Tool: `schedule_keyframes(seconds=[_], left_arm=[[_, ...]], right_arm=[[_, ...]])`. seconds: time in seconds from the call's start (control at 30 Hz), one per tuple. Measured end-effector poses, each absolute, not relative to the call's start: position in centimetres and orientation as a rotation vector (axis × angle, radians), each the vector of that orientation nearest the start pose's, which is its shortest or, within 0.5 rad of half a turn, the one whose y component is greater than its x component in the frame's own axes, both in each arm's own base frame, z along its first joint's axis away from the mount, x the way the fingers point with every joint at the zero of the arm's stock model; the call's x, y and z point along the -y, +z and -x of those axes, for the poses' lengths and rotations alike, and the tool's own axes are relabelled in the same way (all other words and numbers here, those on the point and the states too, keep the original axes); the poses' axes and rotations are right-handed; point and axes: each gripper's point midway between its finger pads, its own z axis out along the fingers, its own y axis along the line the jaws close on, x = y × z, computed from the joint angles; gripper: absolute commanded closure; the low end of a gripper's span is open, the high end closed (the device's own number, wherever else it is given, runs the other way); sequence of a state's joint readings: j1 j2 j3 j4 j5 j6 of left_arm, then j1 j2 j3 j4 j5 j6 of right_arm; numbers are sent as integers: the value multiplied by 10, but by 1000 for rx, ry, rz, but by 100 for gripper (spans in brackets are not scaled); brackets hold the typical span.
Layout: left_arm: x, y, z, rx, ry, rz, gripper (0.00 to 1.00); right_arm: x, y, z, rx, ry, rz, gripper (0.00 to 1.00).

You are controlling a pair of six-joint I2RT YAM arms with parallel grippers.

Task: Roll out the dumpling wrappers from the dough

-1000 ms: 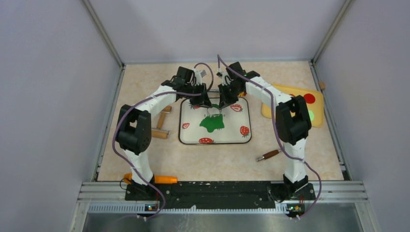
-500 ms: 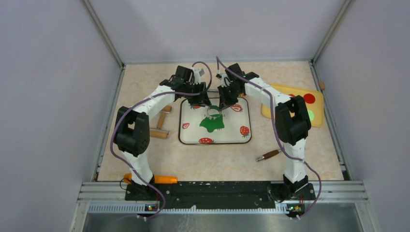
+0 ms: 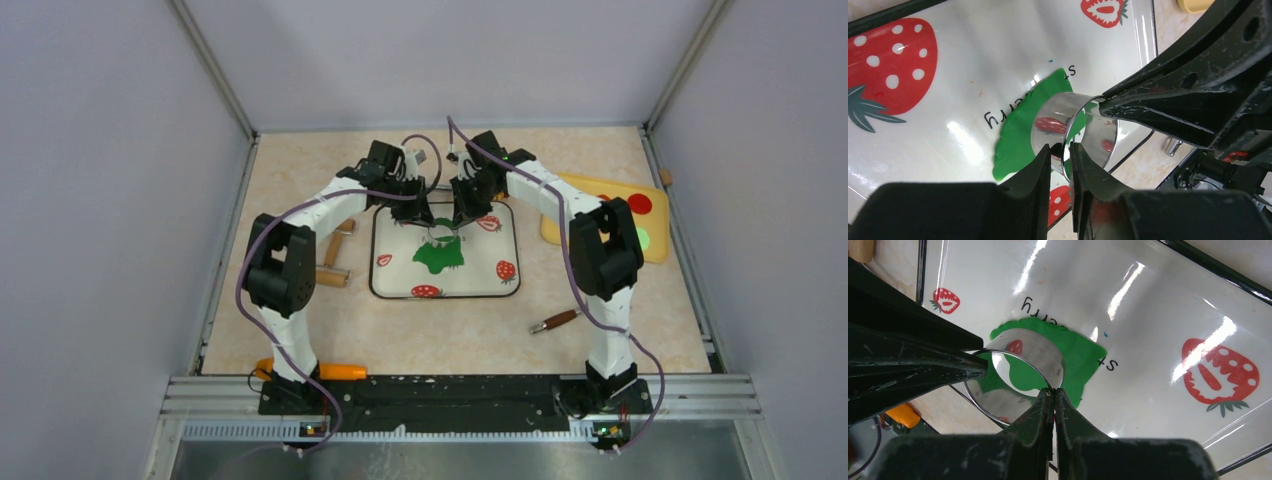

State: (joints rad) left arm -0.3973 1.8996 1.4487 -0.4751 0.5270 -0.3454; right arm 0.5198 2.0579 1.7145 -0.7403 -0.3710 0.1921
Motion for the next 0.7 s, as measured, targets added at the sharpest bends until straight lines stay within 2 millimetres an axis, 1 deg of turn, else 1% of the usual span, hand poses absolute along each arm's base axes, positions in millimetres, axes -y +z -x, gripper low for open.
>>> schedule_keyframes(seconds=[0.07,0.17,0.2,0.47,0.7], left_arm=[[268,109,-378,-2567,-954,-296,82],[267,107,-376,-2576,-952,-295,97],[267,108,-376,-2577,-954,-292,100],[268,102,-371,-2598,-964,-299,100],[266,89,-361,-2642,-972,-290,100]], right_arm=[[-294,94,-371,-2668,716,571,100],[-294,93,-370,-2672,715,570,100],[-293,92,-370,-2675,714,570,100],[-292,87,-366,-2688,711,579,100],[-293,80,-356,-2713,728,596,100]])
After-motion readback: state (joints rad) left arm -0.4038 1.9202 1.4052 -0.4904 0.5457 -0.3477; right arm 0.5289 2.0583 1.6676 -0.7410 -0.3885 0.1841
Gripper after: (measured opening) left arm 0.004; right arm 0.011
